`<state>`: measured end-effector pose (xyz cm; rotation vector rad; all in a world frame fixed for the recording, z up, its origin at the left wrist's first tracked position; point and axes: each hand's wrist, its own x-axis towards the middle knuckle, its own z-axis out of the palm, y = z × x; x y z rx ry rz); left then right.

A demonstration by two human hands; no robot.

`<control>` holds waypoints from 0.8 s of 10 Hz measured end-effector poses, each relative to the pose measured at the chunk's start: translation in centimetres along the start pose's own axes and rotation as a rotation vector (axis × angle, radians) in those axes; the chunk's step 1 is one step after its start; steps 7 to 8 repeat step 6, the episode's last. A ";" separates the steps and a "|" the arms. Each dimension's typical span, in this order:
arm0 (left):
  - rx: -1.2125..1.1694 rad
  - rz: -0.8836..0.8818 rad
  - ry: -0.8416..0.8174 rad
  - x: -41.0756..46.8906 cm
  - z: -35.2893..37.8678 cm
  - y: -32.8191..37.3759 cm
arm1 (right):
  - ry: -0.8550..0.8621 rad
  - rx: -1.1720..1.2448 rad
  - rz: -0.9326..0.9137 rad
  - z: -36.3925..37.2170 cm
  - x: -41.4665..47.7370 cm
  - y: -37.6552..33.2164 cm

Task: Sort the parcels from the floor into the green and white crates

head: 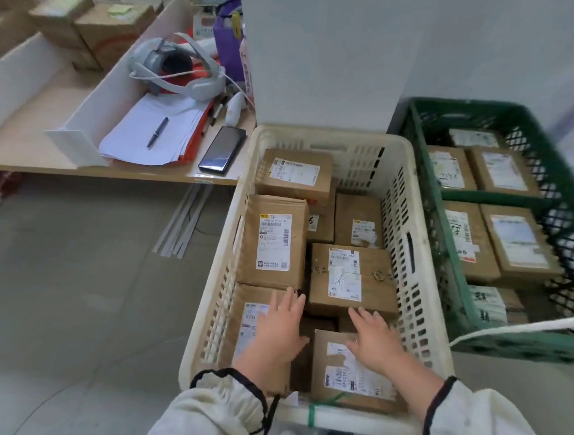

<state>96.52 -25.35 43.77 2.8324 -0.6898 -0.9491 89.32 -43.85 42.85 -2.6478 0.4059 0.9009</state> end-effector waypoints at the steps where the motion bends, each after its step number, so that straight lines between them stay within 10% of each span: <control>1: 0.021 0.105 -0.062 1.8 -0.3 3.7 | 0.018 0.048 0.045 -1.5 0.9 1.6; 4: -0.059 0.037 -0.313 5.3 1.3 6.1 | -0.065 0.329 0.065 -2.1 1.9 3.9; 6: -0.318 -0.074 0.025 4.4 0.3 7.6 | 0.083 0.837 -0.114 -8.2 -0.6 5.3; 8: -0.318 -0.074 0.025 4.4 0.3 7.6 | 0.083 0.837 -0.114 -8.2 -0.6 5.3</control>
